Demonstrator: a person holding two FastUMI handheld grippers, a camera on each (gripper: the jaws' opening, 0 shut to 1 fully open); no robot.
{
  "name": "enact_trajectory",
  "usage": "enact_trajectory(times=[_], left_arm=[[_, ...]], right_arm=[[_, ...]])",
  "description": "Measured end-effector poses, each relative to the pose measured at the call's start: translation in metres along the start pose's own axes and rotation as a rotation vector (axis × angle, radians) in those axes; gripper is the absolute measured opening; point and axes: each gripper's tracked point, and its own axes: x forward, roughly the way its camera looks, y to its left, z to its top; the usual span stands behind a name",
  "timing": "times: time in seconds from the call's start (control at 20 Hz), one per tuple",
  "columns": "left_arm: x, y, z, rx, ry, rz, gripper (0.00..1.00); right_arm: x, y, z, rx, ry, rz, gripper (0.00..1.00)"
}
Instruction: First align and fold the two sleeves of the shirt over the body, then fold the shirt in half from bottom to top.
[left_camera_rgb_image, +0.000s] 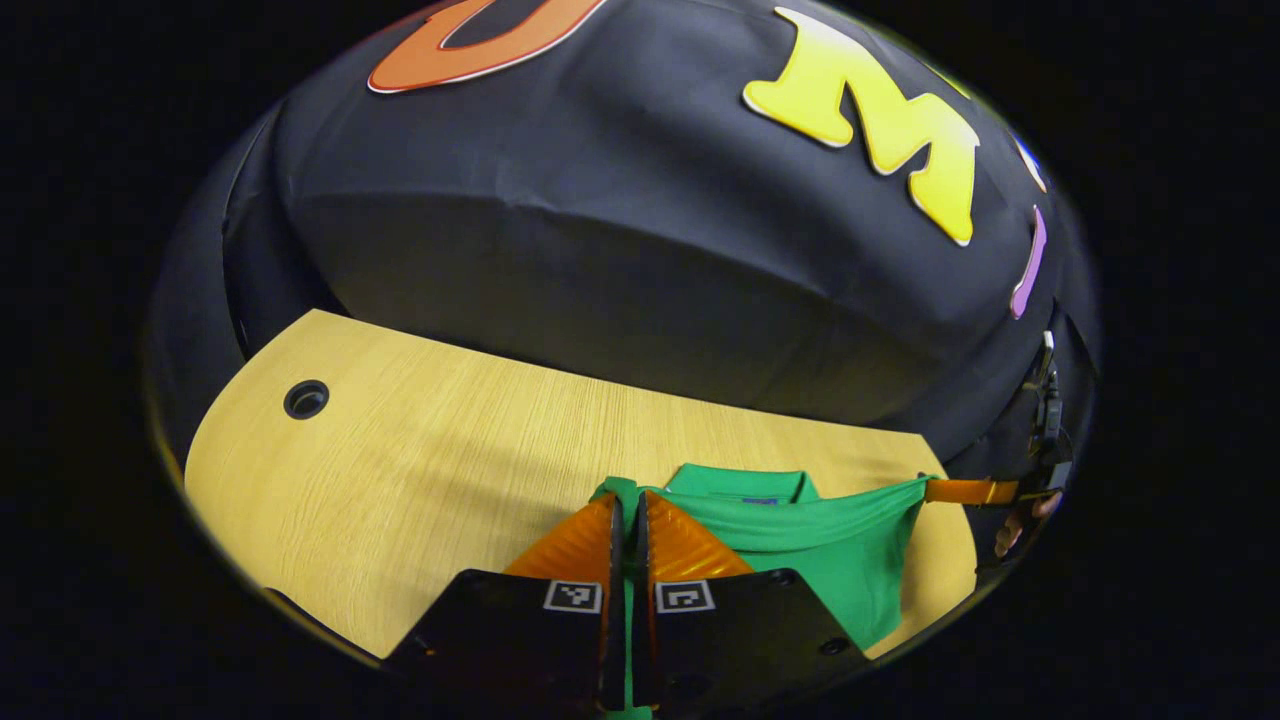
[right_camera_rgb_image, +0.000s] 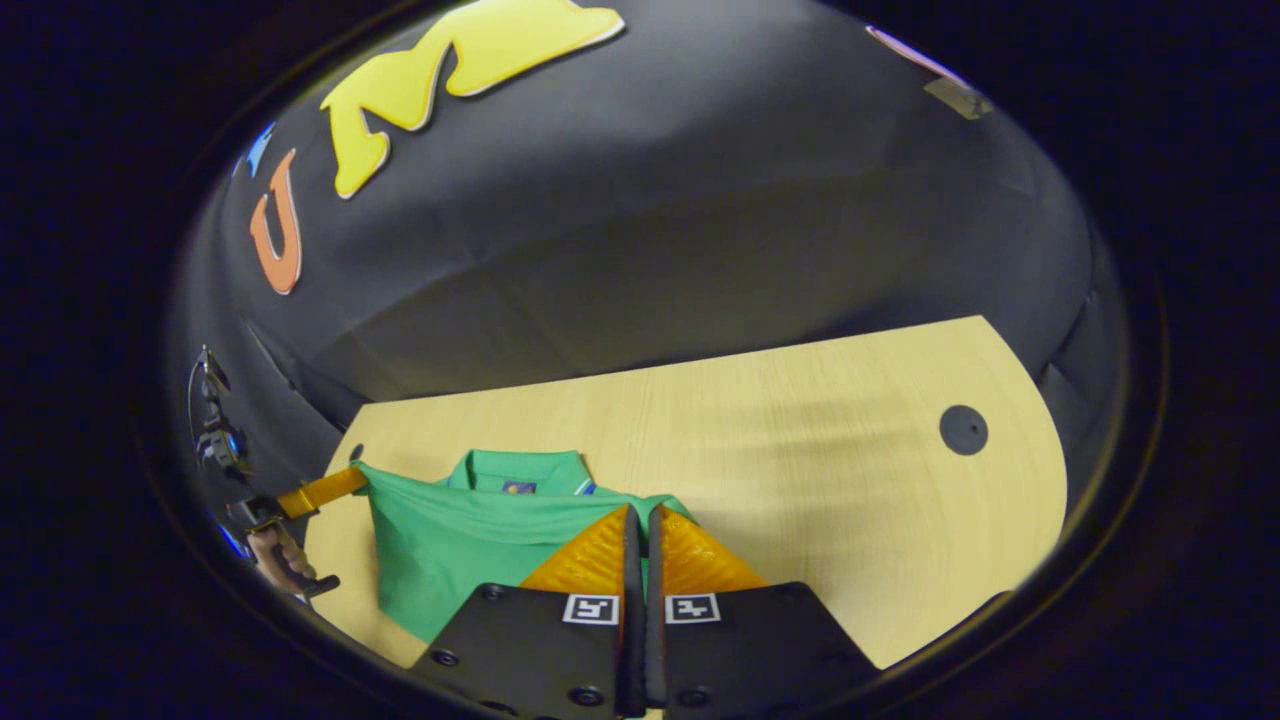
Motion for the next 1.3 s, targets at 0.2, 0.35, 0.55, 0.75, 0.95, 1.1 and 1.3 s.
enact_trajectory(times=[0.2,0.35,0.55,0.75,0.95,1.1,1.3], left_arm=[[0.025,0.009,-0.015,-0.005,0.007,0.041,0.10],[0.027,0.018,-0.024,0.036,0.038,0.085,0.16],[0.002,0.013,-0.001,0.061,-0.002,0.099,0.87],[-0.042,-0.005,0.034,0.091,-0.071,0.096,1.00],[-0.125,-0.043,0.088,0.106,-0.217,0.063,1.00],[-0.195,-0.075,0.121,0.139,-0.340,0.045,0.98],[-0.286,-0.101,0.143,0.163,-0.463,0.038,0.98]], right_arm=[[0.024,-0.010,-0.008,-0.020,0.004,-0.042,0.02],[0.024,-0.016,-0.003,-0.039,-0.017,-0.071,0.07],[0.001,-0.017,0.004,-0.074,-0.067,-0.105,0.37],[-0.047,-0.003,0.016,-0.100,-0.151,-0.138,0.77],[-0.129,0.035,0.041,-0.164,-0.320,-0.146,0.88],[-0.198,0.065,0.053,-0.193,-0.449,-0.157,0.92],[-0.284,0.096,0.051,-0.161,-0.575,-0.168,0.95]])
